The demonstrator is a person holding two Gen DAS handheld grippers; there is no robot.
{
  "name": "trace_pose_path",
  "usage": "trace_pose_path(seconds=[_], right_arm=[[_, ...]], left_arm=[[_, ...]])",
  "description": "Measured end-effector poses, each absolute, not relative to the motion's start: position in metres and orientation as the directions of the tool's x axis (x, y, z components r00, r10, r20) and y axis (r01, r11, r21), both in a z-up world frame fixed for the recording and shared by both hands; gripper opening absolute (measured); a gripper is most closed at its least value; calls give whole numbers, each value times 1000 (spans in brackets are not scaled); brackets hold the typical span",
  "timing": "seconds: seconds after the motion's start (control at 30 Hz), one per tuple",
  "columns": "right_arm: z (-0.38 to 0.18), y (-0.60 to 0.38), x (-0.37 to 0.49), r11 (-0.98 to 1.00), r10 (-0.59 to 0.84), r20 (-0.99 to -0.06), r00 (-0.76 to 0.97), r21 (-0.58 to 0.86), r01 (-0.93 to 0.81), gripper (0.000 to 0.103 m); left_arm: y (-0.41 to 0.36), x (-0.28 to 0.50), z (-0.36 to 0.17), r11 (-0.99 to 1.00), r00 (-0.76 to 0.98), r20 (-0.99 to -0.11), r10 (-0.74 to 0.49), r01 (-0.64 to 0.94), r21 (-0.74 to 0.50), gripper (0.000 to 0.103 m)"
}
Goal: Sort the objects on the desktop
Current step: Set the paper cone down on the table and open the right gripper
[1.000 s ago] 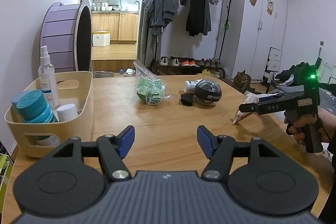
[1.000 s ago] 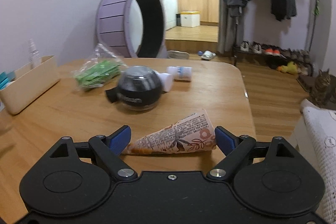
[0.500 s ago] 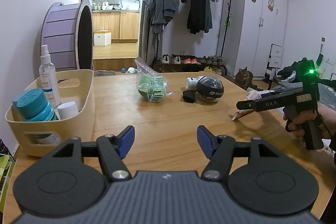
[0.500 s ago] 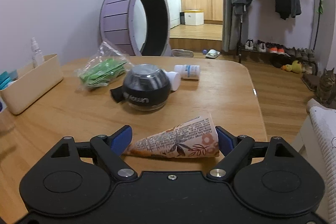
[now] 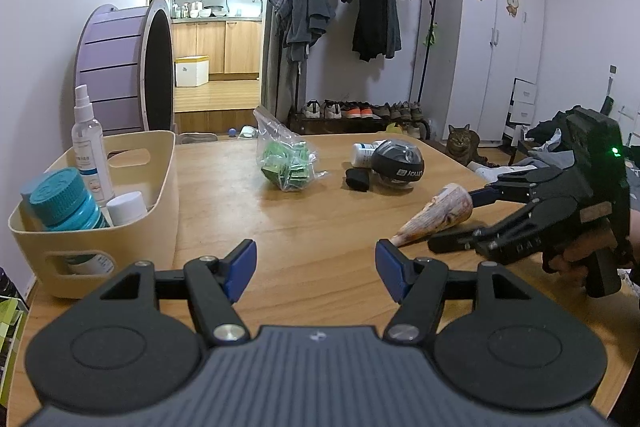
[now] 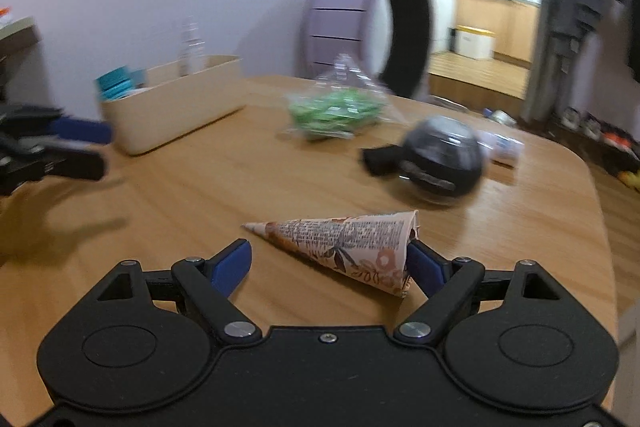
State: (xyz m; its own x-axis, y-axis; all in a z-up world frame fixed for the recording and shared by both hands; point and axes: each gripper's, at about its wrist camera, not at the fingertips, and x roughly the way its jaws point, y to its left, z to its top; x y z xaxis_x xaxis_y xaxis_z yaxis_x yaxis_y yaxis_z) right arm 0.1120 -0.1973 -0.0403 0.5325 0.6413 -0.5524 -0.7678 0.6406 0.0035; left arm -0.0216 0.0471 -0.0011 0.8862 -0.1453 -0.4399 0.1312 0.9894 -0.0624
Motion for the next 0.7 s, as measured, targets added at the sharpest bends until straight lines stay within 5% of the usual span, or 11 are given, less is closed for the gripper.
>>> trace_pose_path(seconds=[0.43, 0.7], right_arm=[[-34, -174, 81, 467, 751, -533, 389, 13, -884, 85], [-23, -202, 75, 552, 720, -527, 452, 40, -833, 89]], left_arm=[[41, -23, -4, 976, 863, -460, -211, 214, -47, 65], [40, -15, -8, 969, 851, -469, -239, 243, -52, 65]])
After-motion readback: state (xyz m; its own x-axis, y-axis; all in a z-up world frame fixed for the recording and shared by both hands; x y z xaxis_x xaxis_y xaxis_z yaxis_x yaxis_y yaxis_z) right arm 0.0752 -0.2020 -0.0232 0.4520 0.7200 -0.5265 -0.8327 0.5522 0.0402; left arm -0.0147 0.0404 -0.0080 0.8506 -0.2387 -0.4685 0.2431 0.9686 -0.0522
